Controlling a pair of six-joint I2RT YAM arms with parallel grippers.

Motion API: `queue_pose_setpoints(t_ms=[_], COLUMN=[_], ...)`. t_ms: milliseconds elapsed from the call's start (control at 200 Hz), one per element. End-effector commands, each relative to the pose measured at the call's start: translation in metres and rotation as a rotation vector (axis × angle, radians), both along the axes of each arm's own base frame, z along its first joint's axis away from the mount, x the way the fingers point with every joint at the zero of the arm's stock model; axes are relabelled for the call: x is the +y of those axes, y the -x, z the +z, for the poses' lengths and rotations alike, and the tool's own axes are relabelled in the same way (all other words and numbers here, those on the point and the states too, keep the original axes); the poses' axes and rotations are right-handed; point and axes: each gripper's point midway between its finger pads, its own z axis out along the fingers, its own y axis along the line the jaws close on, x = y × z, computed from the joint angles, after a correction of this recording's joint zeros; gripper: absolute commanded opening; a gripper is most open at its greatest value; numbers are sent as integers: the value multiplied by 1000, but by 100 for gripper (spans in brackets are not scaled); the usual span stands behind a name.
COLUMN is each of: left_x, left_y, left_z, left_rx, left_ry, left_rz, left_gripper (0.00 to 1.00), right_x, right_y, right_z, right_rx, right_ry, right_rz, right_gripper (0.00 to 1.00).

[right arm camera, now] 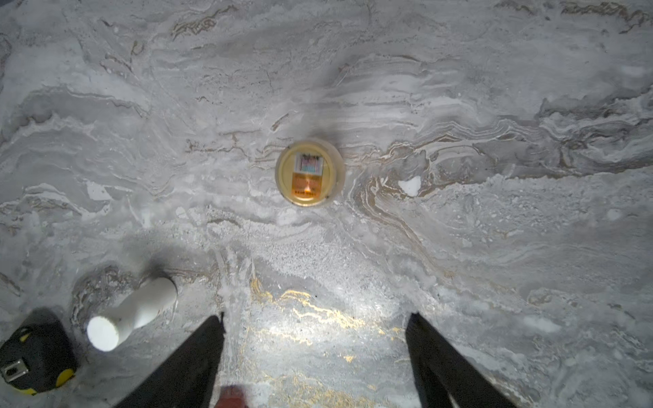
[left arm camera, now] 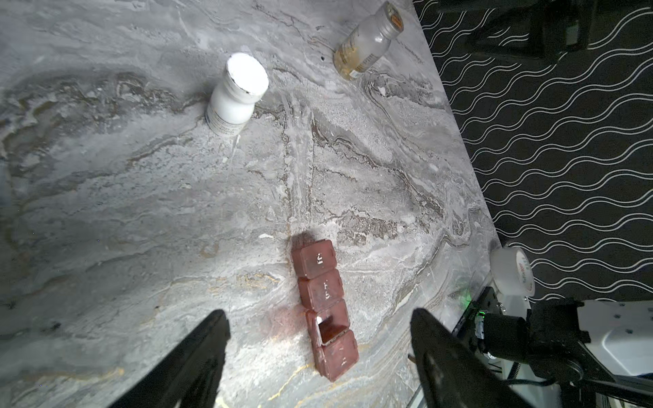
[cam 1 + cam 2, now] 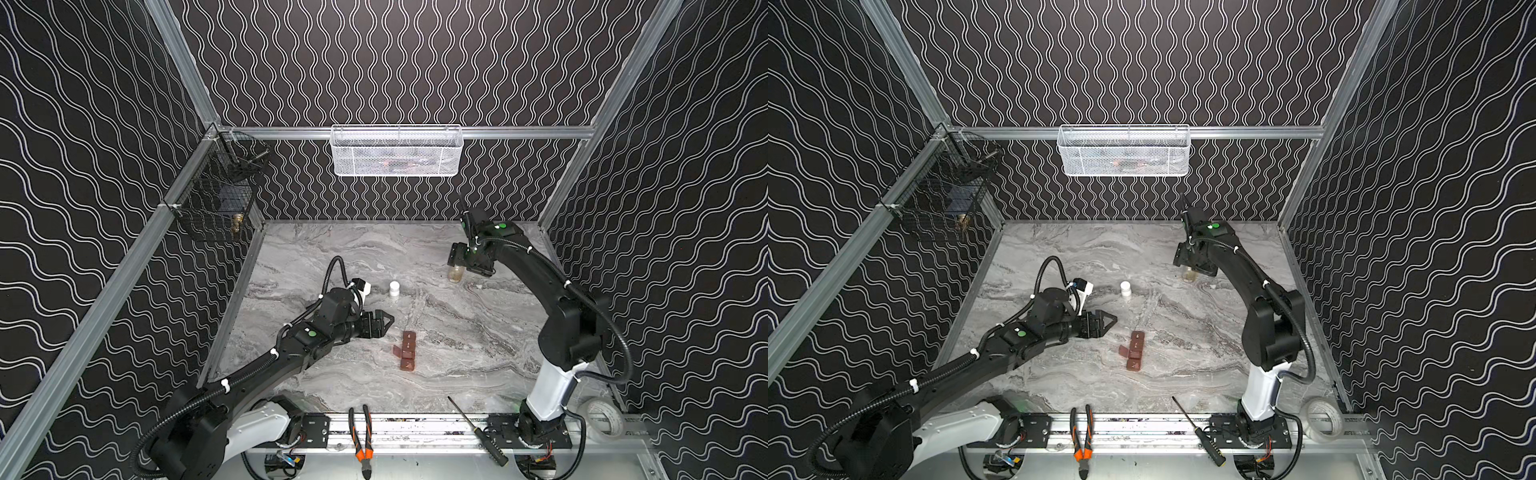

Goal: Sort the pills into containers
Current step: 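Move the right gripper to the clear capsule bottle and grasp it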

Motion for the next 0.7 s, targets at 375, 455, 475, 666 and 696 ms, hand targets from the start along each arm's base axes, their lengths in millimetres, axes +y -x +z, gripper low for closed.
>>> queue_pose_setpoints(t_ms=[375,455,475,666,696], left_x=[2,1,1,2,1], left_y=[-7,-7,-7,-7,-7], left_z=[-9,-11,-12,-14,-14], left_rx=[-44,-41,-40,-38,-35], left_ry=[13,13,13,10,11], left_rz=[-3,-6,-6,-3,-2], left_gripper=[86,86,86,86,86], right_x=[-4,-4,-3,2,3], right_y=[-51,-53,-53,-51,-50], right_z=[-41,-50,-53,-67,-69], right_rx=[97,124,133,165,169], right_ry=[16,10,8,-18,-21], right_rz=[7,7,7,22,24], right_gripper=[89,87,86,79,78])
